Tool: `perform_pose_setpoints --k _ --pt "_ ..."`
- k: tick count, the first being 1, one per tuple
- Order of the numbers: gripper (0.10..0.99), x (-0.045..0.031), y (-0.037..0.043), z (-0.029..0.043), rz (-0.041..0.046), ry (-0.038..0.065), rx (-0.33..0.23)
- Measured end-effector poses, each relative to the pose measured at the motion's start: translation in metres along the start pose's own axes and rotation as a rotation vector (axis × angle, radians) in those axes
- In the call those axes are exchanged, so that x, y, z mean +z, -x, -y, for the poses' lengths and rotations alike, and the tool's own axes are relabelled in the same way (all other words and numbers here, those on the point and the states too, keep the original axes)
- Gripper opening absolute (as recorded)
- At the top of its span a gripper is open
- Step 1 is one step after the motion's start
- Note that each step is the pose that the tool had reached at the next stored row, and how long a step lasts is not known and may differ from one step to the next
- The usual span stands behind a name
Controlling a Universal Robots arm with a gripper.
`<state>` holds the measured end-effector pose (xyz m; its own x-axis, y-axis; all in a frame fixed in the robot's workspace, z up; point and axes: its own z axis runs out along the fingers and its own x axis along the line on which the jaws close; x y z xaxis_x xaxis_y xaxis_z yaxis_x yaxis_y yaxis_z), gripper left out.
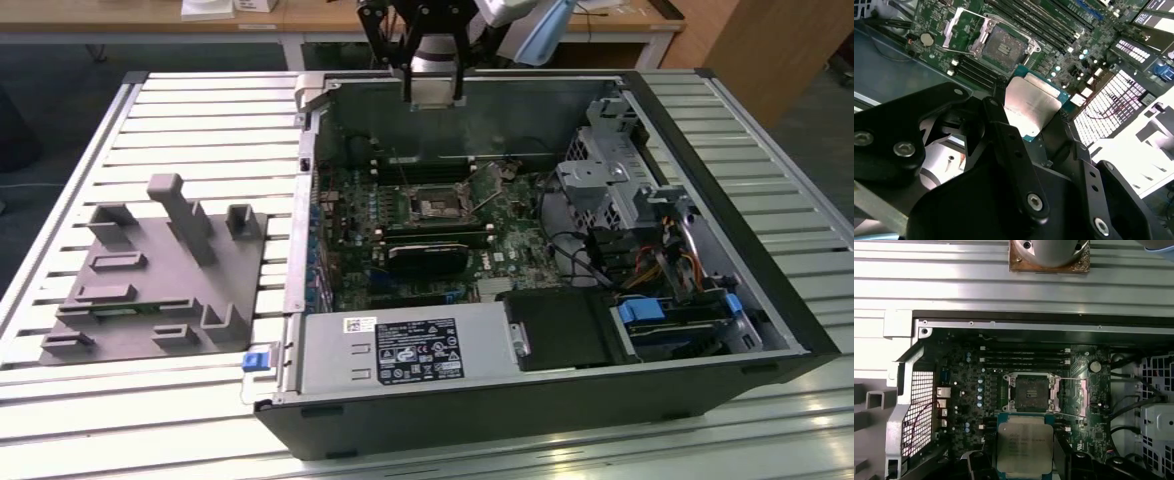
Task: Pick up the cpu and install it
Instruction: 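Pick up the cpu and move it towards the insertion slot, then place the cpu into insertion slot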
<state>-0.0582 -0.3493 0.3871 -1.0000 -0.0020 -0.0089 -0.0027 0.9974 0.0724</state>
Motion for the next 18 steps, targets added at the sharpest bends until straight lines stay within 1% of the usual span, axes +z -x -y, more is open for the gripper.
perform_pose_setpoints --k 3,6,11,18 --pt "0.541 0.0001 0.0037 0.0 0.0003 0.0 0.004" --pt "0.541 0.0001 0.0049 -0.0001 0.0004 0.0 0.004" --pt "0.541 0.0001 0.0052 -0.0001 0.0007 -0.001 0.009" --pt "0.541 0.0002 0.0051 -0.0001 0.0036 -0.001 0.05"
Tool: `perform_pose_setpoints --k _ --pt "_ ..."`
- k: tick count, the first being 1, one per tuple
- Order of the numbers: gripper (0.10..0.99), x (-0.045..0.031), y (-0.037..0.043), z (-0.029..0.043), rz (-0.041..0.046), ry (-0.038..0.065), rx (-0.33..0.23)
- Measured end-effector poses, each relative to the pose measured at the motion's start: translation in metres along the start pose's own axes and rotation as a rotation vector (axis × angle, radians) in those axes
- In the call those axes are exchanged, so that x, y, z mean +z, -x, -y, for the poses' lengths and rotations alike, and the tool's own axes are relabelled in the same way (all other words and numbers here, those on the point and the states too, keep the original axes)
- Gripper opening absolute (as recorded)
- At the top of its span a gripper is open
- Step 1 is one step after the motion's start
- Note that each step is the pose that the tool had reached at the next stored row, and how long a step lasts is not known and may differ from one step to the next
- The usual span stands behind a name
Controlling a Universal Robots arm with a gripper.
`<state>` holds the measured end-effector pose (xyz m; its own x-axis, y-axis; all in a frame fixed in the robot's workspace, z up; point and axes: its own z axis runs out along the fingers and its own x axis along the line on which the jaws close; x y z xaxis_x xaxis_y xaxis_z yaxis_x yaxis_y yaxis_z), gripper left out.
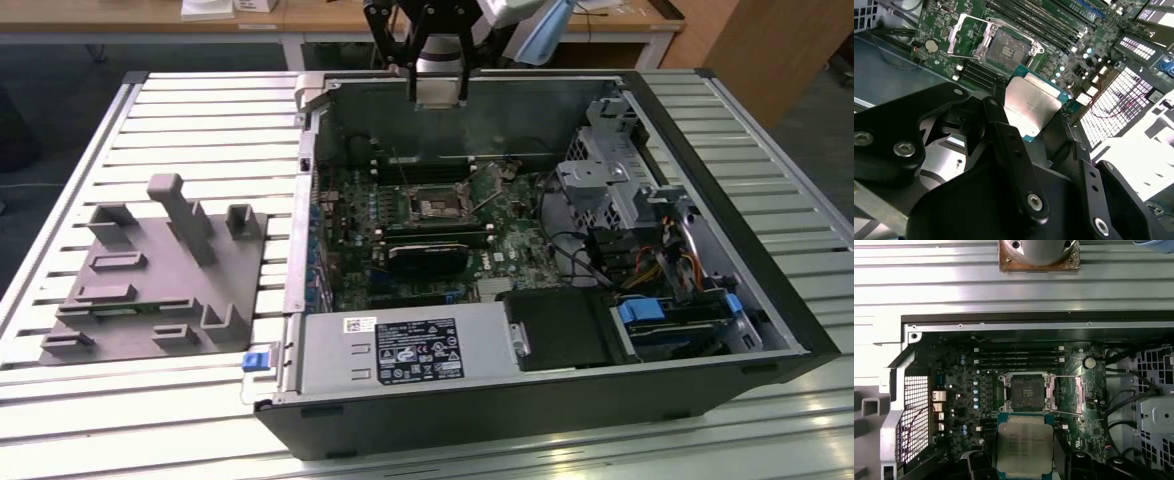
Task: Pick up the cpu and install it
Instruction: 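Place the cpu into insertion slot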
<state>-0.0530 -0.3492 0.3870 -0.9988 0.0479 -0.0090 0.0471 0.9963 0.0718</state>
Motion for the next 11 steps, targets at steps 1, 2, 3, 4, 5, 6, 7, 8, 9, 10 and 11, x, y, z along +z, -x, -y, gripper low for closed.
perform_pose_setpoints --k 1,2,3,4,5,6,7,8,9,10,11 --pt "0.541 0.0 0.0 0.0 0.0006 0.0 0.009" --pt "0.541 0.0 0.0 0.0 0.0013 0.0 0.018" --pt "0.541 0.0 0.0 0.0 0.0018 0.0 0.026" --pt "0.541 0.0001 0.0 0.0 0.0024 0.0 0.033" --pt "0.541 0.0001 0.0 0.0 0.003 0.0 0.041" --pt "0.541 0.0001 0.0 0.0 0.0034 -0.001 0.048" --pt "0.541 0.0001 0.0 -0.0001 0.0038 -0.001 0.055" --pt "0.541 0.0001 0.0 -0.0001 0.0043 -0.001 0.061" --pt "0.541 0.0002 0.0 -0.0001 0.0049 -0.001 0.067" --pt "0.541 0.0002 0.0 -0.0001 0.0054 -0.001 0.075" --pt "0.541 0.0003 0.0 -0.0001 0.0061 -0.001 0.084"
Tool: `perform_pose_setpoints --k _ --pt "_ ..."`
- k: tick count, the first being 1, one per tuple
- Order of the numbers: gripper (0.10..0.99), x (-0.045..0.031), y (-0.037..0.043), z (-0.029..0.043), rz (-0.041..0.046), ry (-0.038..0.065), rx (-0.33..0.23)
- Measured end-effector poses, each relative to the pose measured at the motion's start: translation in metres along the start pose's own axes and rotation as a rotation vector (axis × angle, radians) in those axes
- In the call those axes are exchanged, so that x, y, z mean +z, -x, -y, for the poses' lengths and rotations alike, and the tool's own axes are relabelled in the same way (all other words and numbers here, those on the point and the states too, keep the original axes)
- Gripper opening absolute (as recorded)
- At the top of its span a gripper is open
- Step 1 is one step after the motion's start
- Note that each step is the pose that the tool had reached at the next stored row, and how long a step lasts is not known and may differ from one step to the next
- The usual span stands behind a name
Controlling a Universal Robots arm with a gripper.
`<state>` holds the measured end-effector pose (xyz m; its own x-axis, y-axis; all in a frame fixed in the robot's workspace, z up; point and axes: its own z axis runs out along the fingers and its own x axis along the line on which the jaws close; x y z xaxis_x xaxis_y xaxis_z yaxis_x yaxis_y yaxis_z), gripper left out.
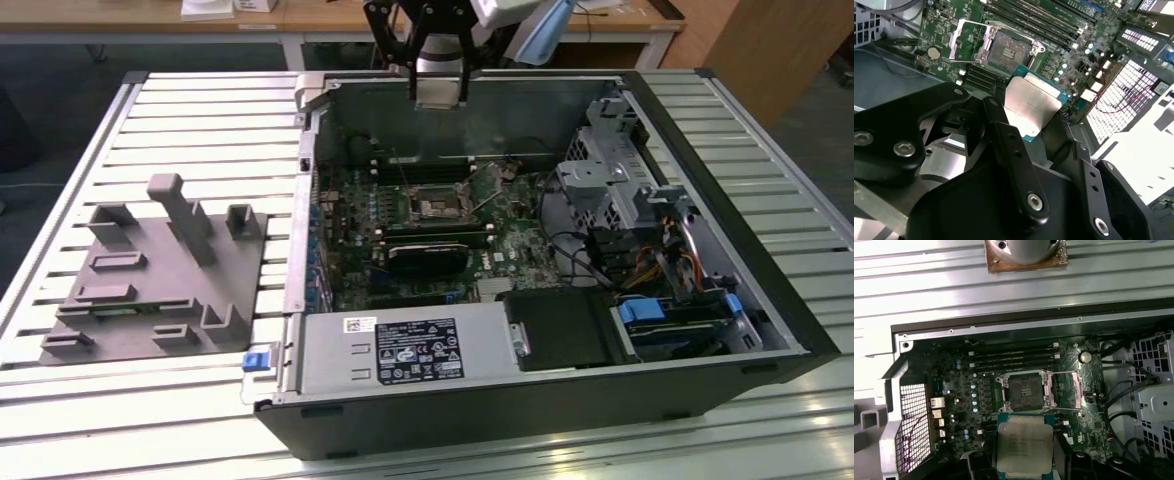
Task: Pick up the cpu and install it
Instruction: 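Place the cpu into insertion slot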
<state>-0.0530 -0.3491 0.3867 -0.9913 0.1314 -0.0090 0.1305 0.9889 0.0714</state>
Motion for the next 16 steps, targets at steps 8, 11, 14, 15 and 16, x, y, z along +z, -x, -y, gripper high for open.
perform_pose_setpoints --k 8,11,14,15,16 --pt "0.541 0.0004 0.0 -0.0002 0.0045 -0.001 0.063" --pt "0.541 0.0007 0.0 -0.0002 0.0068 -0.001 0.096" --pt "0.541 0.0009 0.0 -0.0003 0.009 -0.001 0.127" --pt "0.541 0.001 -0.0001 -0.0005 0.0098 -0.002 0.137" --pt "0.541 0.0011 -0.0001 -0.0006 0.0106 -0.002 0.147"
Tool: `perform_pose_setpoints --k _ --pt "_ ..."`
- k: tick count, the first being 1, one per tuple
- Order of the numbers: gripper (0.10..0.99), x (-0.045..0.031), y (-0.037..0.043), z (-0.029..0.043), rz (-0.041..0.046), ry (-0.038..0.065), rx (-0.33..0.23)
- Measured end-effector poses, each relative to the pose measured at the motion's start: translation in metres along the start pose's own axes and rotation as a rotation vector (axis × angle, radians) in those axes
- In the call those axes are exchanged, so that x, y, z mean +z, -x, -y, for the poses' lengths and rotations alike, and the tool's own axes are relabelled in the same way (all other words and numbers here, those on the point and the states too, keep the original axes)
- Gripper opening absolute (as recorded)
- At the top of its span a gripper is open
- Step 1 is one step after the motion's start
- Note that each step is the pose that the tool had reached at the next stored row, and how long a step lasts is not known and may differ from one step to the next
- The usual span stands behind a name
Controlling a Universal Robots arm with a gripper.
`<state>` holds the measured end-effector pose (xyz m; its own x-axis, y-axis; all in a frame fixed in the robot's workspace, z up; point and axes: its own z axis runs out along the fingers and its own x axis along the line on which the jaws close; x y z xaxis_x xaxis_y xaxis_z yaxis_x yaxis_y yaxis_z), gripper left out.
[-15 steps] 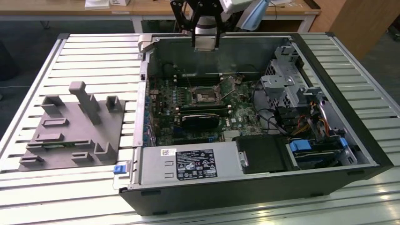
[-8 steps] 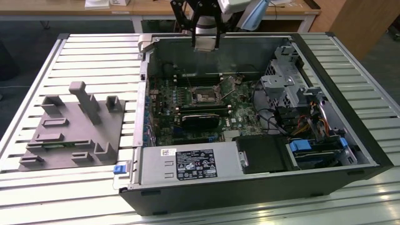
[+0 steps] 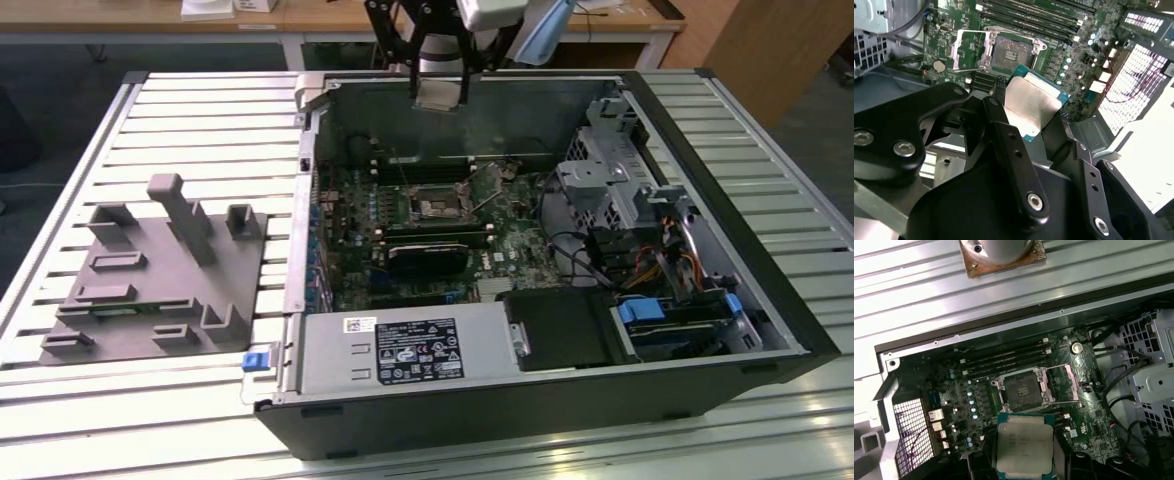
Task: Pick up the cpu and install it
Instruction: 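Place the cpu into insertion slot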
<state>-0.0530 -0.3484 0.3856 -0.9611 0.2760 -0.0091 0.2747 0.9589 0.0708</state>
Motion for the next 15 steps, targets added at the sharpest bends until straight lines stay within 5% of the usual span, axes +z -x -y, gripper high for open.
perform_pose_setpoints --k 15 --pt "0.541 0.0017 0.0 0.0001 0.0115 -0.002 0.159"
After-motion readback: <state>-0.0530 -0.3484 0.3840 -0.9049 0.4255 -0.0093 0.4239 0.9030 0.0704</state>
